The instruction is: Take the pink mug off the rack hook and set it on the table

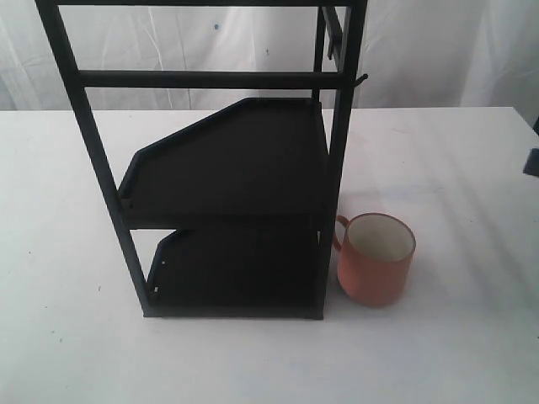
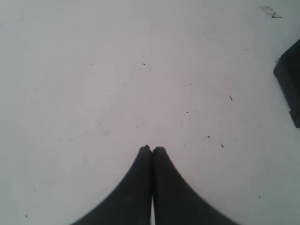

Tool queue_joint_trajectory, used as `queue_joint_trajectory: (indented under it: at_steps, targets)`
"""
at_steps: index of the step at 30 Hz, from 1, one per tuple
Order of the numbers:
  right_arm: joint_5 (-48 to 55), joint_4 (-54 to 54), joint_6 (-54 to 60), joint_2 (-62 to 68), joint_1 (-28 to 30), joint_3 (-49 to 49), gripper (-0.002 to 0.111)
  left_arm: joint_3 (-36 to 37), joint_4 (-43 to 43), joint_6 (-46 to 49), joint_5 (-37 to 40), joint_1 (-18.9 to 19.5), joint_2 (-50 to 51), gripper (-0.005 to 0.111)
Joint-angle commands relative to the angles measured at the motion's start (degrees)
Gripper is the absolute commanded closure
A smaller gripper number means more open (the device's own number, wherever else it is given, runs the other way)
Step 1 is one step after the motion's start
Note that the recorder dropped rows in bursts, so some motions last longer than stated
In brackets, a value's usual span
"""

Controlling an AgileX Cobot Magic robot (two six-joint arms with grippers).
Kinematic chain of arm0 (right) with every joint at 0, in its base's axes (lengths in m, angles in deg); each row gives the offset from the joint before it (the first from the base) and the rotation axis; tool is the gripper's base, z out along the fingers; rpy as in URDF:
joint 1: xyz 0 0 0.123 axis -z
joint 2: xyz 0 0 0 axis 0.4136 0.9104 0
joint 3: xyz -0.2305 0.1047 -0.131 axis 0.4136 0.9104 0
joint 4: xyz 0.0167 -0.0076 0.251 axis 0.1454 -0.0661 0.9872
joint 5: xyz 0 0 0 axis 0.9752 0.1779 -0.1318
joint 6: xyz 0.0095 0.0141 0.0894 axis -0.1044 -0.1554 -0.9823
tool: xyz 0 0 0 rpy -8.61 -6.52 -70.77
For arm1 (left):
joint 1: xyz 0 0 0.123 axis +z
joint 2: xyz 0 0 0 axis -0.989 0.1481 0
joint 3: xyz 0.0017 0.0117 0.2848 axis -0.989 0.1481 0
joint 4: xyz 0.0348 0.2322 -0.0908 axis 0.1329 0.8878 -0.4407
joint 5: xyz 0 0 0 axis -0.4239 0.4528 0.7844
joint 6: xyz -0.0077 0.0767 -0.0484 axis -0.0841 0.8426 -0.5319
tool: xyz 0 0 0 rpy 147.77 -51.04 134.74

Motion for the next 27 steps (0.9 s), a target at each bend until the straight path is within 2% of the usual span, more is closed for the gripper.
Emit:
queue_joint_trajectory:
  at_steps: [1,7,15,19,22,27]
  targets:
    - [1.87,0.04,4.78,-12.47,0.60,5.23,0.108,0.07,-0.07,-0.29,1.57,-0.25,-0.24,0.107]
    - [14.16,0.08,4.78,-27.76,0.60,5.36,0.108,0.07,-0.07,-0.29,1.57,-0.25,-0.24,0.107]
    - [15.39,-1.30,4.78,-36.99,0.60,5.36,0.108,0.07,-0.07,-0.29,1.57,-0.25,-0.24,0.107]
    - [-0.72,-0.07,4.78,-42.56,1.32,11.85,0.108,0.07,-0.07,-0.29,1.57,-0.25,-0.24,0.107]
    - [-23.57,-0.07,5.29,-47.37,1.32,19.70,0.108,0.07,-0.07,-0.29,1.57,-0.25,-0.24,0.107]
    - [-36.66,5.73,19.16,-49.77,2.69,30.51,0.108,0.07,-0.07,-0.29,1.57,-0.25,-0.24,0.107]
